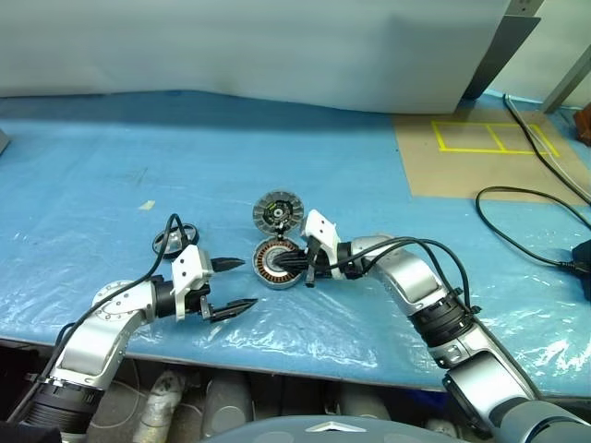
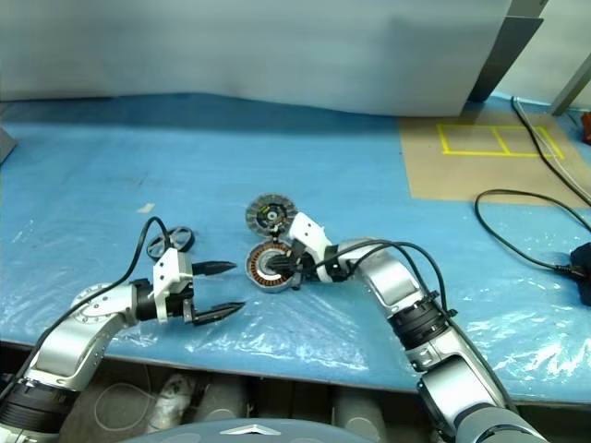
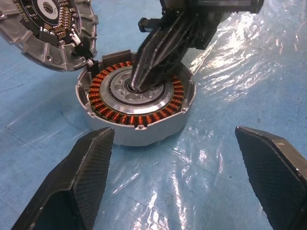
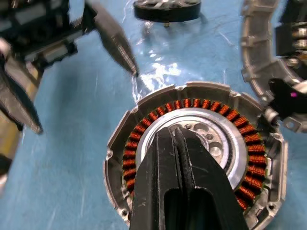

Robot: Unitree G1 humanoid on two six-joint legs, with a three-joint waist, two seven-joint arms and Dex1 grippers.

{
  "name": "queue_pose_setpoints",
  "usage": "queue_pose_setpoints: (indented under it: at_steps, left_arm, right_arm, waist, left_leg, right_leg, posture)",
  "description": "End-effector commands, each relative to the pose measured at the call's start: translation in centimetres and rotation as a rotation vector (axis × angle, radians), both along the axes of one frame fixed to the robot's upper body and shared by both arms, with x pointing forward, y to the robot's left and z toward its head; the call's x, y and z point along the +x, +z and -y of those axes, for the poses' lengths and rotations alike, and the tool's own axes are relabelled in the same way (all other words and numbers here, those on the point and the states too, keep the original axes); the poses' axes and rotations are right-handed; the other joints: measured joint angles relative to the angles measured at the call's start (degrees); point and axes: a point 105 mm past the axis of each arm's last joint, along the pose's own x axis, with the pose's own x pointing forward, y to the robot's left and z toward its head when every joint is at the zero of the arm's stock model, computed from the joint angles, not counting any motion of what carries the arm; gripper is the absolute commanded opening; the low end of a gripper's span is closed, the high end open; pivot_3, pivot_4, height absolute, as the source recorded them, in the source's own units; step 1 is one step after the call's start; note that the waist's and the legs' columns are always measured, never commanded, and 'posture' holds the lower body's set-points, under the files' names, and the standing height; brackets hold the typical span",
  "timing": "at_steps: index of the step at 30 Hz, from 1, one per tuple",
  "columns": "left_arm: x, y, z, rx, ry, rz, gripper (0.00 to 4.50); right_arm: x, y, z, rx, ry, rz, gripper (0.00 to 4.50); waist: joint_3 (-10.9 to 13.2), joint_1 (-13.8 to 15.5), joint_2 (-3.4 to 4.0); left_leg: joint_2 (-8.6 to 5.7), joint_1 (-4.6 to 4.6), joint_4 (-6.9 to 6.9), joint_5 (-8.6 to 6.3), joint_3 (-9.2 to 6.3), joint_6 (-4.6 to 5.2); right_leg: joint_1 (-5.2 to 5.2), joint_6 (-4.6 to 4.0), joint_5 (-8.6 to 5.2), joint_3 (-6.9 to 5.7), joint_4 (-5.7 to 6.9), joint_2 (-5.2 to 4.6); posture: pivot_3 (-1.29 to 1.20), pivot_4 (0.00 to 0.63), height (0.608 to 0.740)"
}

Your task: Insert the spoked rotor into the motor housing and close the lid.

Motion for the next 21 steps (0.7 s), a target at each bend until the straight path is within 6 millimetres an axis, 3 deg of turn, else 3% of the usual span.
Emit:
queue_pose_setpoints:
  at_steps: [1, 4, 9, 14, 17, 21]
  left_arm:
    - [0.2, 1.4, 1.0, -0.011, -0.026, 0.041, 4.26]
    - [0.2, 1.7, 1.1, -0.010, -0.028, 0.041, 4.26]
    - [0.2, 2.5, 1.3, -0.011, -0.028, 0.044, 4.26]
    - [0.2, 3.2, 1.4, -0.010, -0.024, 0.044, 4.26]
    - [0.1, 3.4, 1.5, -0.008, -0.024, 0.044, 4.26]
    - [0.4, 3.9, 1.1, -0.023, 0.011, 0.048, 4.26]
  right_arm:
    - [0.7, 4.5, -0.7, 0.198, -0.011, -0.016, 0.05]
    - [0.6, 5.0, -0.9, 0.208, -0.001, -0.013, 0.05]
    - [-0.1, 1.6, -0.6, 0.043, 0.017, 0.011, 0.05]
    - [-0.2, 0.0, 0.0, -0.029, 0.017, 0.019, 0.05]
    - [0.1, -2.6, 0.7, -0.172, 0.011, 0.068, 0.05]
    - [-0.4, 0.4, -0.2, 0.013, 0.022, 0.012, 0.05]
  waist:
    - [0.00, -0.03, 0.00]
    - [-0.01, -0.06, 0.00]
    - [-0.01, 0.03, -0.01]
    - [0.00, -0.15, -0.01]
    - [0.00, -0.19, -0.01]
    - [0.00, -0.13, -0.01]
  left_leg:
    - [0.01, -0.11, 0.00, 0.01, 0.00, 0.00]
    - [0.00, -0.46, 0.01, 0.03, 0.00, -0.02]
    - [0.00, -0.50, -0.12, 0.01, -0.01, -0.06]
    - [0.00, -0.56, -0.08, 0.00, -0.02, -0.06]
    - [0.00, -0.45, -0.02, 0.01, -0.01, -0.06]
    - [0.00, -0.19, 0.00, 0.00, -0.01, -0.05]
  right_leg:
    - [-0.11, -0.01, 0.01, -0.01, 0.02, 0.01]
    - [-0.43, -0.02, 0.01, -0.02, 0.01, 0.04]
    - [-0.44, -0.01, 0.01, -0.13, -0.03, 0.04]
    - [-0.52, -0.01, 0.01, -0.11, -0.03, 0.04]
    - [-0.43, -0.01, 0.01, -0.07, -0.01, 0.04]
    - [-0.15, 0.00, 0.00, -0.05, -0.02, 0.03]
  posture:
    - [0.00, 0.150, 0.740]
    - [0.00, 0.150, 0.740]
    - [0.00, 0.150, 0.740]
    - [0.00, 0.150, 0.740]
    - [0.00, 0.150, 0.740]
    - [0.00, 0.150, 0.740]
